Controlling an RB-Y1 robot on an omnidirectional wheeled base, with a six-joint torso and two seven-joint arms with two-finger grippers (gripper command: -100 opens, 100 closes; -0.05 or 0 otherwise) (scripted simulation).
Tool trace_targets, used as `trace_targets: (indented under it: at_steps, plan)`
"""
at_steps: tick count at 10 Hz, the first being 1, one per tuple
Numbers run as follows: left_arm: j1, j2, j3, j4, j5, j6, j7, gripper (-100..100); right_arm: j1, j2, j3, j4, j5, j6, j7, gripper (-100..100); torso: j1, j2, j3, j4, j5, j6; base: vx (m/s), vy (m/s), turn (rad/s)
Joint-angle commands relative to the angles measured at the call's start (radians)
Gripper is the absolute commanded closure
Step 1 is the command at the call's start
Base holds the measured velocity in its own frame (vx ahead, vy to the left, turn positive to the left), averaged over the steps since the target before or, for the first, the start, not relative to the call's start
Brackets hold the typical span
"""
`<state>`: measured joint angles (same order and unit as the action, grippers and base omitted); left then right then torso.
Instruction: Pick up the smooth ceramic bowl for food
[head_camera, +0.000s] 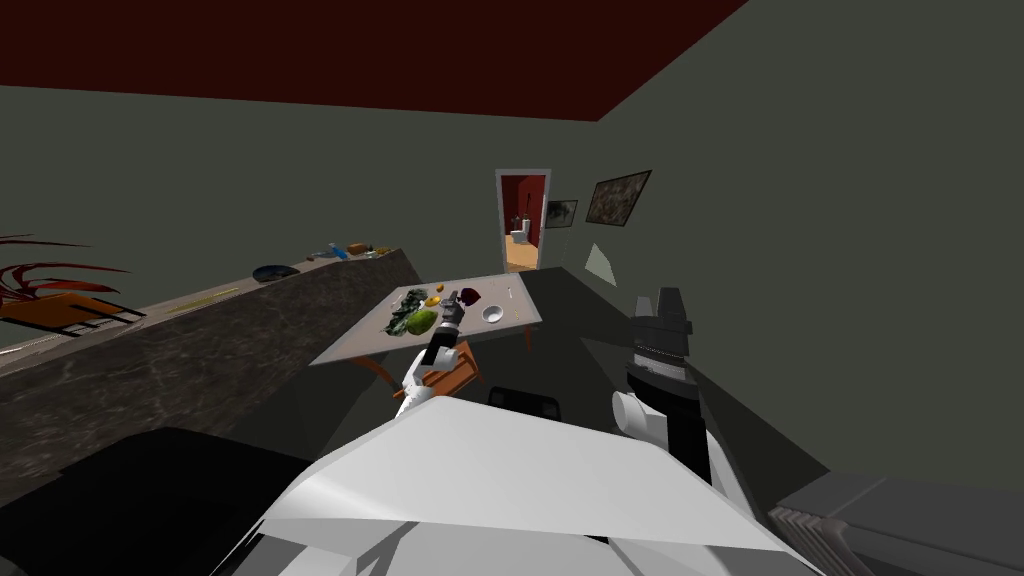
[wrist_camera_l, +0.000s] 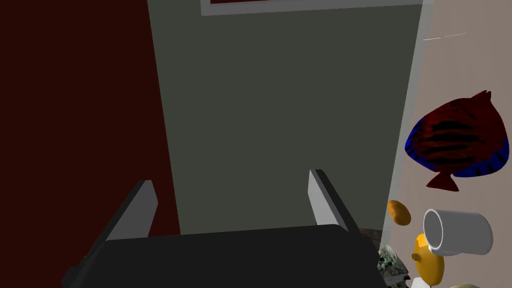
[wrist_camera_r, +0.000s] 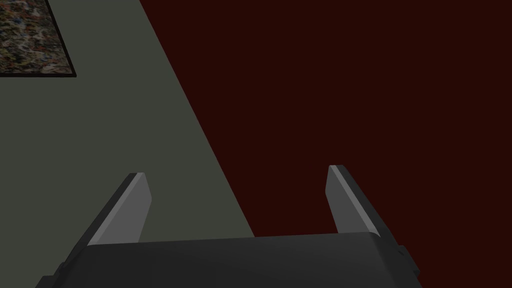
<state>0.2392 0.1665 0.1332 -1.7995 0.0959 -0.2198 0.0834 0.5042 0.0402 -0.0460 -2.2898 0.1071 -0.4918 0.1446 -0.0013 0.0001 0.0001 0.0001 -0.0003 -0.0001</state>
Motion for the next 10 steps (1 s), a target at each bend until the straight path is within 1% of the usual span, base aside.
trace_targets:
  at_steps: [1,2,3,4,5,6,7,8,9,10]
  plan:
    - [-0.041,-0.003,0.006,0.050,0.005,0.050,0.004,-100,0.000,0.000,0.000,0.000,0.000,0.000,0.000,0,0.000,0.000,0.000,0.000,0.000,0.000,-0.008,-0.036,0.043]
    - [-0.041,-0.003,0.006,0.069,0.005,0.063,0.004,-100,0.000,0.000,0.000,0.000,0.000,0.000,0.000,0,-0.001,0.000,0.000,0.000,0.000,0.000,-0.006,-0.029,0.021]
    - [-0.073,-0.003,0.010,0.105,0.010,0.100,0.008,-100,0.000,0.000,0.000,0.000,0.000,0.000,0.000,0,-0.001,0.000,0.000,0.000,0.000,0.000,-0.004,-0.021,0.045]
    - [-0.073,-0.003,0.010,0.122,0.010,0.101,0.008,-100,0.000,0.000,0.000,0.000,0.000,0.000,0.000,0,0.000,0.000,0.000,0.000,0.000,0.000,0.002,-0.017,0.018]
    - [-0.105,-0.002,0.015,0.156,0.014,0.139,0.012,-100,0.000,0.000,0.000,0.000,0.000,0.000,0.000,0,0.000,-0.001,0.000,0.000,0.000,0.000,0.010,-0.018,0.047]
    - [-0.105,-0.002,0.015,0.177,0.014,0.139,0.012,-100,0.000,0.000,0.000,0.000,0.000,0.000,0.000,0,0.000,-0.001,-0.001,0.000,0.000,0.000,0.011,-0.019,0.016]
    - [-0.139,-0.002,0.019,0.203,0.017,0.176,0.015,-100,0.000,0.000,0.000,0.000,0.000,0.000,0.000,0,0.000,-0.001,-0.001,0.000,0.000,0.000,0.018,-0.023,0.037]
    - [-0.139,-0.002,0.019,0.233,0.017,0.176,0.015,-100,0.000,0.000,0.000,0.000,0.000,0.000,0.000,0,0.000,-0.002,-0.001,0.000,0.000,0.000,0.018,-0.021,0.018]
    - [-0.173,-0.002,0.024,0.280,0.021,0.213,0.018,-100,0.000,0.000,0.000,0.000,0.000,0.000,0.000,0,0.000,-0.002,-0.001,0.000,0.000,0.000,0.025,-0.019,0.044]
    - [-0.173,-0.002,0.024,0.290,0.021,0.214,0.018,-100,0.000,0.000,0.000,0.000,0.000,0.000,0.000,0,0.000,-0.002,-0.001,0.000,0.000,0.000,0.024,-0.017,0.023]
